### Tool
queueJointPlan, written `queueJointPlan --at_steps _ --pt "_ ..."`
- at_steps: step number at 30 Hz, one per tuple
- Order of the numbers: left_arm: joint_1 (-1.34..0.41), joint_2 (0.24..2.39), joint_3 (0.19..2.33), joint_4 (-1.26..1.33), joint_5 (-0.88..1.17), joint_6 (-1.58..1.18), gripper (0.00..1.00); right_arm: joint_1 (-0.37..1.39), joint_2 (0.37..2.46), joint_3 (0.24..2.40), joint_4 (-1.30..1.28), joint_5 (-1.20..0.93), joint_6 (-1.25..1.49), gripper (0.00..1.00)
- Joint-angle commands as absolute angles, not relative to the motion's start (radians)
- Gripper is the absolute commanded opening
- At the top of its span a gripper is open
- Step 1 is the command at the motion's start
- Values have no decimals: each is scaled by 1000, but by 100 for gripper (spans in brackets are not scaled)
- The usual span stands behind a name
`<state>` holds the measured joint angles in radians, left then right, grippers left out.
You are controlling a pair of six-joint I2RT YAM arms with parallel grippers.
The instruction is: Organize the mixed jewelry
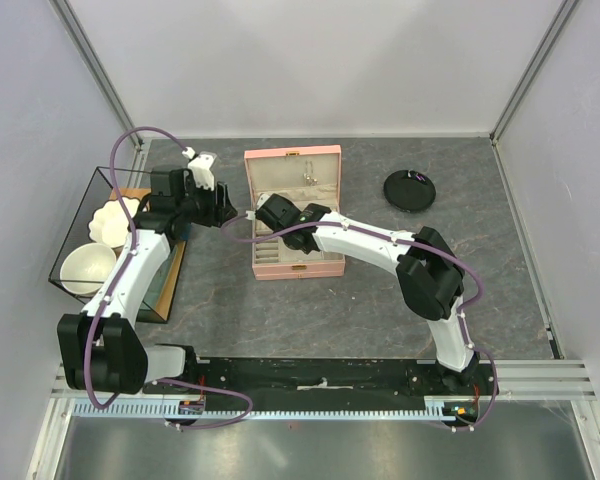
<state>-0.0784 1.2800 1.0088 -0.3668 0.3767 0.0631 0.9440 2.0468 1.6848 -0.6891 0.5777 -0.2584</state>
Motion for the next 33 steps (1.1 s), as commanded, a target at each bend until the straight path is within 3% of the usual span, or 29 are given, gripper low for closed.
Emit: queueJointPlan --at_steps 1,33 --pt "-68 1284 1052 -341 408 26 60 939 2052 1717 -673 594 -264 0" --pt "-34 1289 1080 -328 428 9 60 939 2068 1701 -683 589 -259 0"
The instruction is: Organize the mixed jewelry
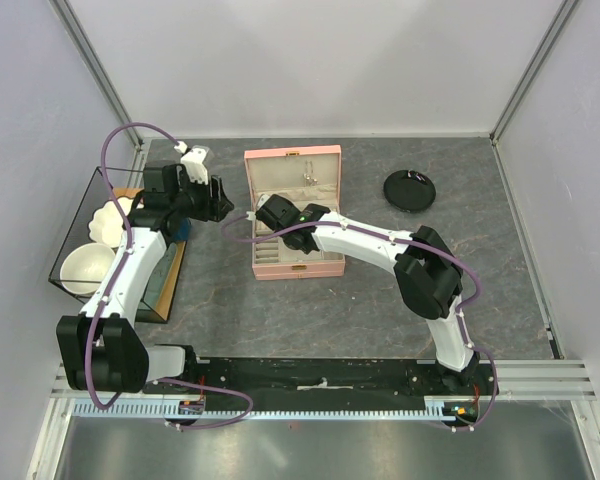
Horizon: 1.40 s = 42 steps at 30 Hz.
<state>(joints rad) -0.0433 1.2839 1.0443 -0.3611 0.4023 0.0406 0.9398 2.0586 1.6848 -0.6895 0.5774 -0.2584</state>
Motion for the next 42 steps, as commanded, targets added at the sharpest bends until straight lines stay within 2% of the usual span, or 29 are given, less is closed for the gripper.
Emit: queueJointPlan --at_steps 1,42 --pt "-34 1289 1081 -328 431 9 60 939 2069 1700 -683 589 -261 0" --pt "-14 1293 1069 -324 454 8 60 963 2106 1720 -693 667 -264 0"
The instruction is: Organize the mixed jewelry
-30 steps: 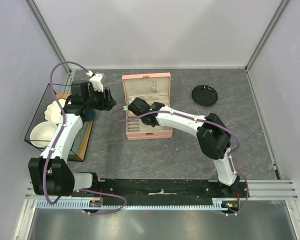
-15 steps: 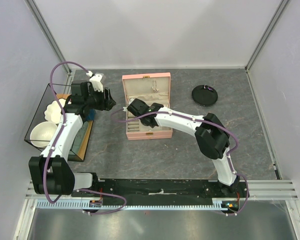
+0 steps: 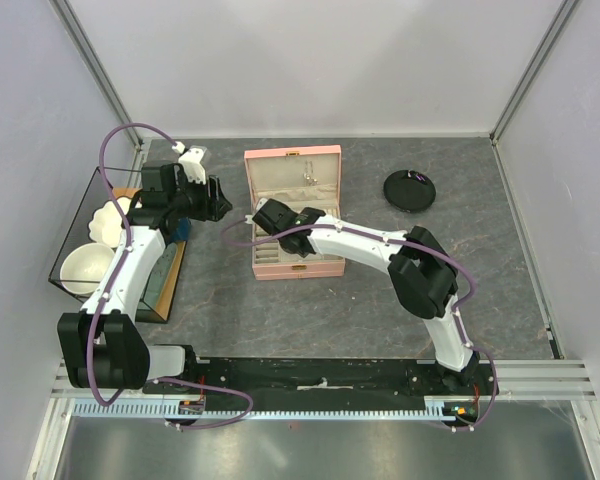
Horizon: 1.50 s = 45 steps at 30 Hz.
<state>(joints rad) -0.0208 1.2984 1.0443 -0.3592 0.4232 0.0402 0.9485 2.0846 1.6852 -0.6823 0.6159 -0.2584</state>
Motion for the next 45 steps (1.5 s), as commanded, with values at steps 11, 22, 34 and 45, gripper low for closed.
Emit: queueJointPlan --at_steps 11,22,34,45 --pt "-11 1292 1068 -324 454 9 60 991 2114 1726 -703 709 -261 0" --pt "-6 1289 1068 -325 448 9 60 1020 2120 1735 -713 736 -256 0" --pt "-2 1282 1065 -325 454 9 60 1038 2129 1732 -718 764 -249 0" --pt "-2 1282 1062 -325 459 8 59 1051 2151 1753 -719 778 -245 0"
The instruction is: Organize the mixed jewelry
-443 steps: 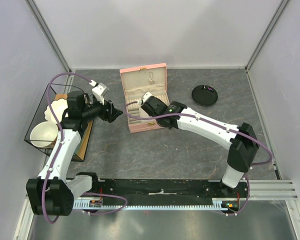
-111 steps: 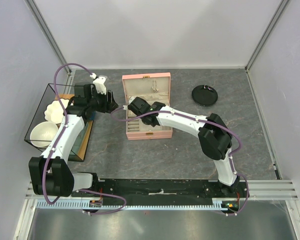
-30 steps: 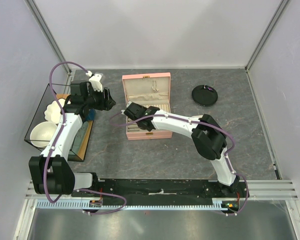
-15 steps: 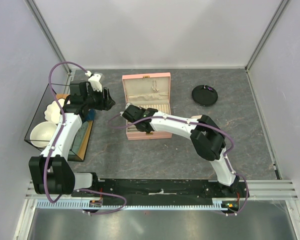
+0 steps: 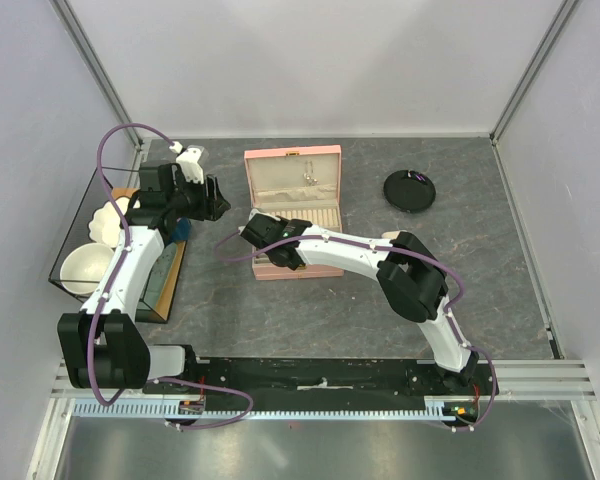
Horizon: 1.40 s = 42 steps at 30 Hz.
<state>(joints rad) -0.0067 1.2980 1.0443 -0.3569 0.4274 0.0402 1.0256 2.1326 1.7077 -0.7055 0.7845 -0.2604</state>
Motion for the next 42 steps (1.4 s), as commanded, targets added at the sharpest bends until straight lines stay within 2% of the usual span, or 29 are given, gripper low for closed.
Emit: queueJointPlan --at_steps 1,12,28,42 --pt "-2 1282 1062 -325 459 9 60 1049 2152 1755 -719 782 -245 0" --pt "-2 1282 1062 -327 463 9 59 1051 2166 1770 -718 784 -247 5" --pt "29 1282 1065 -328 469 11 59 1055 2155 1770 -726 784 -247 26" --pt "48 1266 1072 -337 479 9 59 1066 2105 1789 -767 785 -226 28"
